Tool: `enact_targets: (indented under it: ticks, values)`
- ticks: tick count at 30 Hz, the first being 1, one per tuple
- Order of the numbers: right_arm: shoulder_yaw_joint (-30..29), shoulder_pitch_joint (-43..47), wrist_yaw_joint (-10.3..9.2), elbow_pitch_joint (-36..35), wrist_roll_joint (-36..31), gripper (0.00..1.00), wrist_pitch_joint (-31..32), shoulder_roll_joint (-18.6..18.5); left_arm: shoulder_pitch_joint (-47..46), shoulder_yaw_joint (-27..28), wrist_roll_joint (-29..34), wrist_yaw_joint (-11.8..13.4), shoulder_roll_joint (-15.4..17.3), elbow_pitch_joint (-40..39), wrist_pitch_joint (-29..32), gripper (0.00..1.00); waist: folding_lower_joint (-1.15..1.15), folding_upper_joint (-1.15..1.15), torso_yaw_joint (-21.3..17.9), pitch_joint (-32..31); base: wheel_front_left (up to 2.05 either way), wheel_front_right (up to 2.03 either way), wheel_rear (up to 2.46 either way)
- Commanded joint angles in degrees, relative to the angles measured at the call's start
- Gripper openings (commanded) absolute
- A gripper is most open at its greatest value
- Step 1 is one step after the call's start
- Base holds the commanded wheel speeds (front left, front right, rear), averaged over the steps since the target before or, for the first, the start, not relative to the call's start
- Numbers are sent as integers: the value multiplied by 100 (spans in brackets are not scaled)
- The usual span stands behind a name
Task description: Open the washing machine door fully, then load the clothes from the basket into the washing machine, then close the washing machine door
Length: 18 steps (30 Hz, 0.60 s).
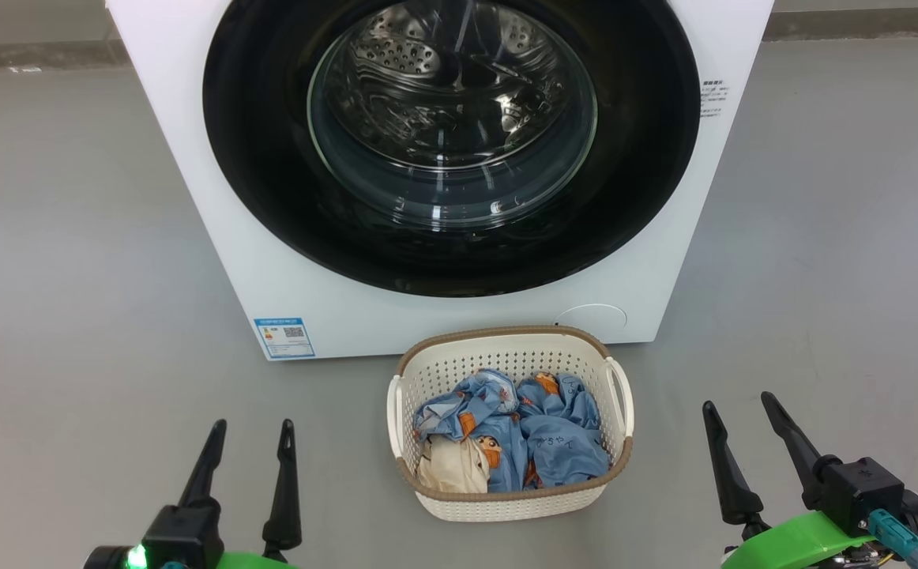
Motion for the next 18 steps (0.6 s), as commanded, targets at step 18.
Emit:
enact_targets:
  ticks: [18]
  values:
    - [110, -203, 9, -120, 61, 100, -57, -54, -92, 204, -33, -20, 20, -148, -37, 100, 0, 0, -16, 26, 0, 0, 0]
